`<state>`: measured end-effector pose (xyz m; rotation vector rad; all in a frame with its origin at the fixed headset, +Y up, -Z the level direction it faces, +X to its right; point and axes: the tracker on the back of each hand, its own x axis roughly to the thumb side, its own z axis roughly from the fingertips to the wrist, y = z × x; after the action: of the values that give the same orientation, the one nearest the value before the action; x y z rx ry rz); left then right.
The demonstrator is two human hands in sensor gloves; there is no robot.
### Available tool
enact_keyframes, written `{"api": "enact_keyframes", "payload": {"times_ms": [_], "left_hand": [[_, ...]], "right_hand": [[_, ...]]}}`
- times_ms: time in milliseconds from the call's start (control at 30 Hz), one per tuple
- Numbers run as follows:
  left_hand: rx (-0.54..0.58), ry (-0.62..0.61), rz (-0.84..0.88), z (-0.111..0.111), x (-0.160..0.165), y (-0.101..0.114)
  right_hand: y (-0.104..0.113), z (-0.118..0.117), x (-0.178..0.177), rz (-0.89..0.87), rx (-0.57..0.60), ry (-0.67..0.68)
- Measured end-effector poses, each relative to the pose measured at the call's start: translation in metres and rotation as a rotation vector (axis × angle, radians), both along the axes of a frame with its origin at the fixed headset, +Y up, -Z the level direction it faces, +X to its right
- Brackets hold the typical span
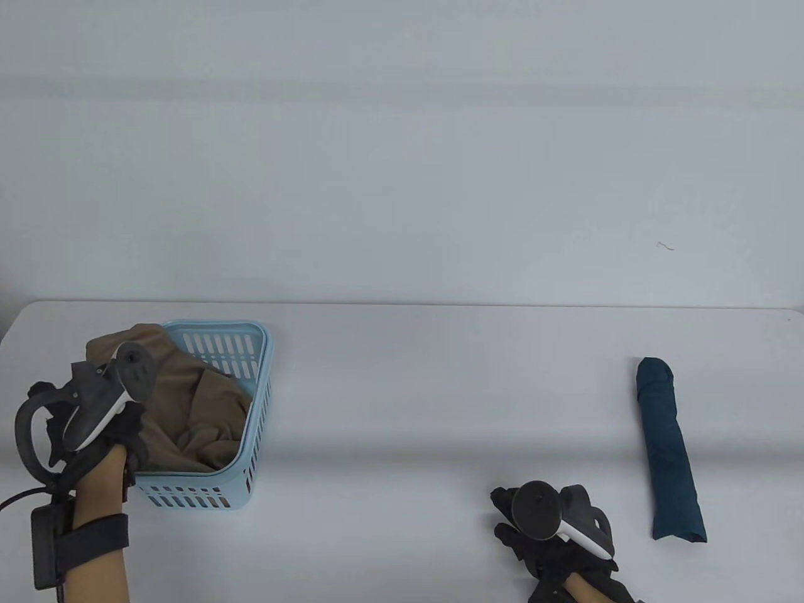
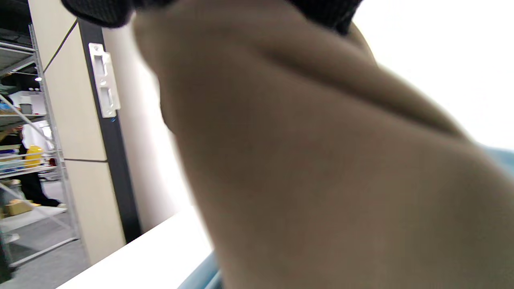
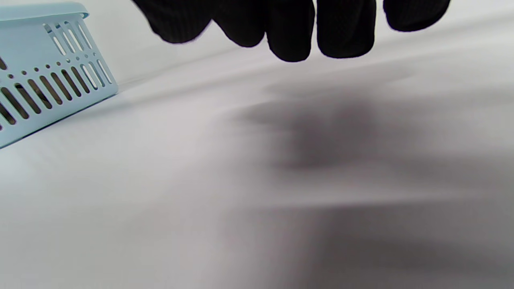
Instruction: Roll shorts into tight roll
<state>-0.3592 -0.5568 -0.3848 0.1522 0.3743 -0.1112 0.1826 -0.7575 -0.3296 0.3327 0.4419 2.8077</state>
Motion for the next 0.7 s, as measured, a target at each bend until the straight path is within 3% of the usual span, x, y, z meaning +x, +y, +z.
{"api": "enact_keyframes", "payload": {"times_ms": [467,700], "left_hand": [[0.494,-0.366,0.695,0.035,0.058,0.092],[0.609,-0.552,0.968,0.048,0.087,0.125]], "right_hand": [[0.008,0.003,-0.001,-0.033,0.021,0.008],[0.008,0.003,-0.001,-0.036,0.018,0.016]]}}
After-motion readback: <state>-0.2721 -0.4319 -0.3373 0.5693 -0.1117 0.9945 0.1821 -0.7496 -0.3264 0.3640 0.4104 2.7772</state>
